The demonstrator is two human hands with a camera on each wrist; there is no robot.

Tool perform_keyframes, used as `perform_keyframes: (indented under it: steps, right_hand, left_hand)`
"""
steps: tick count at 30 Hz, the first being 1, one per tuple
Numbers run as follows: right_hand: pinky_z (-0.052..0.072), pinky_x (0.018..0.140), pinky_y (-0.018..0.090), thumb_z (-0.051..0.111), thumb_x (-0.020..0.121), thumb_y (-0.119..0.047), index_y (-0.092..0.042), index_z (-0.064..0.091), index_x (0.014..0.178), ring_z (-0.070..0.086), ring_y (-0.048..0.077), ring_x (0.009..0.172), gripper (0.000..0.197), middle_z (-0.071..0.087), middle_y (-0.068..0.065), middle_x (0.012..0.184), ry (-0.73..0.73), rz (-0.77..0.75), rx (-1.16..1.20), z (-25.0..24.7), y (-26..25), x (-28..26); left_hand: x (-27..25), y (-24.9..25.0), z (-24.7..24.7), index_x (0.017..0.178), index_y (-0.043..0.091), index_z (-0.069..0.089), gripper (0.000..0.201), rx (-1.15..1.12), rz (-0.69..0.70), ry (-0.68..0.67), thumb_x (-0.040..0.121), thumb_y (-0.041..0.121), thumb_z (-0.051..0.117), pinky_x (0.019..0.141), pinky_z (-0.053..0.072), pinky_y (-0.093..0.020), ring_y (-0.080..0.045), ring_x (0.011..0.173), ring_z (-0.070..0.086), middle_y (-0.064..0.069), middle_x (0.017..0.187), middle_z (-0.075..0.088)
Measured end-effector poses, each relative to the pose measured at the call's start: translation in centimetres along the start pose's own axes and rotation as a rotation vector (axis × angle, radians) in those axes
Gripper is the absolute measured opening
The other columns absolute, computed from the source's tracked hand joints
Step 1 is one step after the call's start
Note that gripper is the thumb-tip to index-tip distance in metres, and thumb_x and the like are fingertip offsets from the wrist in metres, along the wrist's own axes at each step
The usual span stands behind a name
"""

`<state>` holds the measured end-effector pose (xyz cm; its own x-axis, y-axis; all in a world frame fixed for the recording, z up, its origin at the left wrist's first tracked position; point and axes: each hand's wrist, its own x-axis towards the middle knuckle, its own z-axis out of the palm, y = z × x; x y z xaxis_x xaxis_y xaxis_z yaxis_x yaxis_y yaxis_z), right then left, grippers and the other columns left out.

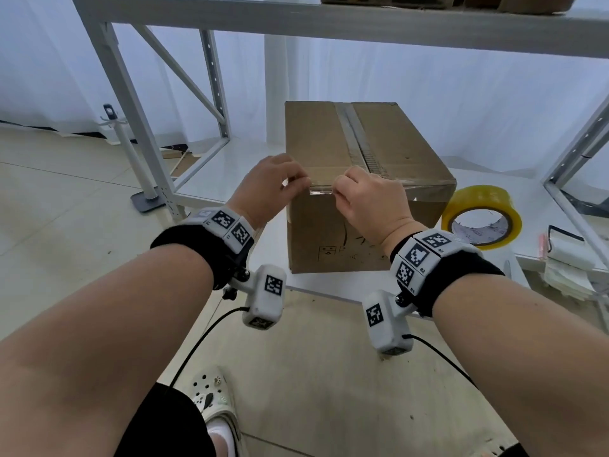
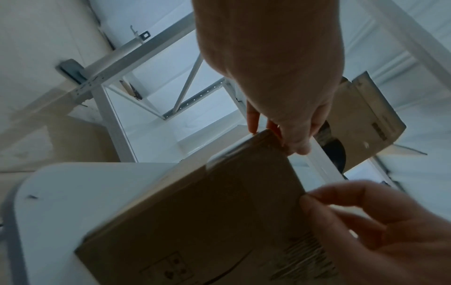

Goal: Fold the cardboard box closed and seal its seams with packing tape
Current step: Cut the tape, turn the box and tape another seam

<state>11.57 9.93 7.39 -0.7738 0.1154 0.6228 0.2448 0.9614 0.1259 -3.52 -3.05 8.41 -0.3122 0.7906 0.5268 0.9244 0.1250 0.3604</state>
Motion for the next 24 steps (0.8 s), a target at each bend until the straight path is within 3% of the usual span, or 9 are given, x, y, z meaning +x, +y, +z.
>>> perform_keyframes:
  steps: [6, 10, 14, 19, 21, 24]
  right_hand:
    - [0.045, 0.05, 0.027, 0.063, 0.089, -0.017, -0.01, 0.067, 0.084, 0.062, 0.025, 0.062, 0.009, 0.064, 0.006, 0.085, -0.032, -0.002, 0.047, -0.5, 0.4, 0.0]
    - [0.049, 0.044, 0.031, 0.067, 0.085, -0.009, -0.007, 0.065, 0.079, 0.059, 0.027, 0.056, 0.007, 0.062, 0.009, 0.079, -0.002, -0.027, 0.004, -0.1, 0.0, -0.3]
    - [0.045, 0.045, 0.026, 0.076, 0.075, -0.004, -0.008, 0.065, 0.077, 0.058, 0.024, 0.054, 0.012, 0.061, 0.008, 0.075, 0.027, -0.07, -0.058, 0.3, -0.2, -0.5]
    - [0.047, 0.05, 0.026, 0.079, 0.072, -0.004, -0.007, 0.066, 0.079, 0.061, 0.025, 0.058, 0.014, 0.062, 0.009, 0.076, 0.089, -0.071, -0.064, 0.7, -0.5, -0.6]
    - [0.048, 0.051, 0.027, 0.078, 0.073, -0.006, -0.007, 0.066, 0.08, 0.062, 0.026, 0.06, 0.014, 0.062, 0.01, 0.077, 0.096, -0.073, -0.065, 0.8, -0.6, -0.7]
    - [0.05, 0.055, 0.03, 0.075, 0.078, -0.01, -0.008, 0.067, 0.081, 0.064, 0.027, 0.065, 0.01, 0.064, 0.01, 0.08, 0.13, -0.057, -0.054, 0.9, -0.7, -1.0]
  left_hand:
    - [0.6, -0.3, -0.4, 0.093, 0.014, 0.068, 0.017, 0.014, 0.027, -0.086, 0.087, 0.029, 0.065, 0.075, 0.041, -0.021, -0.011, 0.085, 0.047, 0.007, 0.089, 0.051]
    - [0.1, -0.5, 0.1, 0.106, 0.015, 0.07, 0.022, 0.037, 0.061, -0.039, 0.089, 0.027, 0.063, 0.08, 0.04, -0.027, -0.011, 0.092, 0.043, -0.001, 0.097, 0.055]
    - [-0.3, -0.5, 0.5, 0.11, 0.012, 0.068, 0.025, 0.09, 0.077, -0.001, 0.09, 0.026, 0.061, 0.082, 0.034, -0.025, -0.016, 0.095, 0.042, -0.007, 0.106, 0.057]
    - [-1.2, -0.9, 1.7, 0.123, 0.014, 0.057, 0.039, 0.197, 0.042, -0.064, 0.086, 0.022, 0.067, 0.1, 0.037, -0.038, -0.028, 0.114, 0.039, -0.012, 0.124, 0.046]
    - [-1.4, -0.9, 1.8, 0.125, 0.016, 0.055, 0.044, 0.197, 0.021, -0.092, 0.085, 0.029, 0.068, 0.102, 0.035, -0.037, -0.028, 0.117, 0.036, -0.011, 0.127, 0.043]
    - [-0.9, -0.3, 1.0, 0.113, 0.016, 0.059, 0.04, 0.139, 0.011, -0.101, 0.087, 0.046, 0.058, 0.092, 0.033, -0.028, -0.02, 0.109, 0.036, -0.005, 0.117, 0.045]
